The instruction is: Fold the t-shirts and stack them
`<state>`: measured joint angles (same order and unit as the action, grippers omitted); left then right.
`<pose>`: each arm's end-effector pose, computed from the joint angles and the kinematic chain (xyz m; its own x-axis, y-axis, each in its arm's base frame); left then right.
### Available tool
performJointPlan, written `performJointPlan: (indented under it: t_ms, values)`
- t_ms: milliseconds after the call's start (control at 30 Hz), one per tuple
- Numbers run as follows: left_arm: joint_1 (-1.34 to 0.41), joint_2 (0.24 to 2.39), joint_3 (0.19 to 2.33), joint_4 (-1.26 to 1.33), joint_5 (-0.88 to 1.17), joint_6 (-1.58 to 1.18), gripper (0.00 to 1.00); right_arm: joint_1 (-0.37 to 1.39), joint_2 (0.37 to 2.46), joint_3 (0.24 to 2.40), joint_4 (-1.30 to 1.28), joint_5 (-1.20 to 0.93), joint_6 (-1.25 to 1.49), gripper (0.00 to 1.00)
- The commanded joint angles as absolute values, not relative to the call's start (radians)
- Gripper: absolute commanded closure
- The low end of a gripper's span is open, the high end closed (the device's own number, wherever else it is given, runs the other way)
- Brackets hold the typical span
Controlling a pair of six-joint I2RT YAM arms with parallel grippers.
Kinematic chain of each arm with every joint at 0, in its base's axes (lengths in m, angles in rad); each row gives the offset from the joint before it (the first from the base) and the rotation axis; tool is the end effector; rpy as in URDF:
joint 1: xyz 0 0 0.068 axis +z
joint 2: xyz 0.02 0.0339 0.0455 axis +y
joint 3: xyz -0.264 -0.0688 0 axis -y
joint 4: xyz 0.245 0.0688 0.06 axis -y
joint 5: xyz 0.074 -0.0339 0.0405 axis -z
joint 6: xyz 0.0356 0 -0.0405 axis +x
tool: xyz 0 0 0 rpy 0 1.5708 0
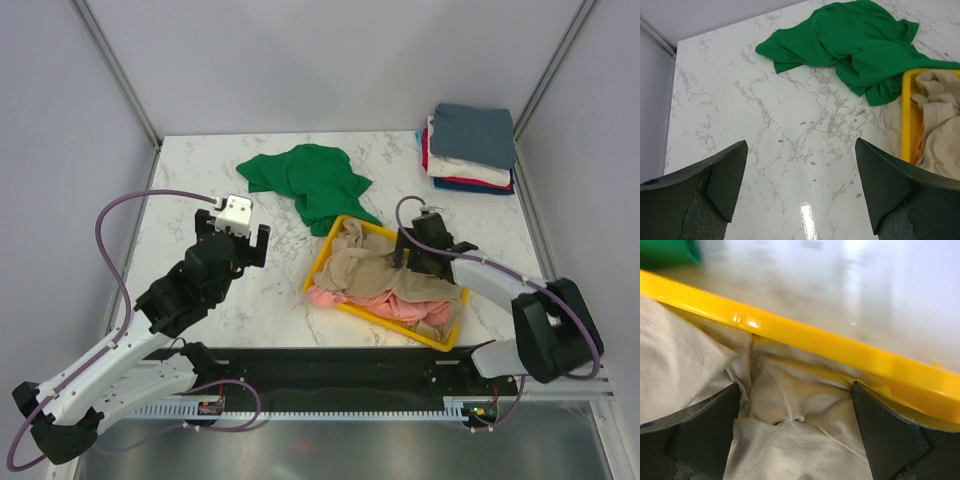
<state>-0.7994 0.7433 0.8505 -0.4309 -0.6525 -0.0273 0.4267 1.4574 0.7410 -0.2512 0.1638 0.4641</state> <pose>0.1269 -0.0995 0.3455 -0.2263 0.2016 -0.9530 0.1622 0.9725 0.1672 0.2538 0.1090 0.1703 -0.8155 0.1144 -0.5674 0.0457 0.9899 0.1338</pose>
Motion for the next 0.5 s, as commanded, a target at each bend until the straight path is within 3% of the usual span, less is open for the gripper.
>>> performJointPlan:
  t_ms: [0, 200, 367, 467]
  values:
    - [-0.795, 0.732, 0.856, -0.384, -0.658, -0.048, 0.05, 0.309, 1.286, 0.582, -0.308, 0.302, 0.658, 0.02]
    - [-0.795, 0.738, 0.856, -0.385, -0.643, -0.051, 0.05, -0.009, 0.927, 0.459, -0.357, 0.350, 0.747, 0.02]
    - [-0.795, 0.736, 0.856, -0.387, -0.643, -0.052, 0.05, -0.217, 0.870, 0.509, -0.428, 0.390, 0.736, 0.02]
    - [-0.795, 0.732, 0.856, -0.388, -0.647, -0.051, 0.05, -0.293, 0.906, 0.548, -0.396, 0.287, 0.684, 0.02]
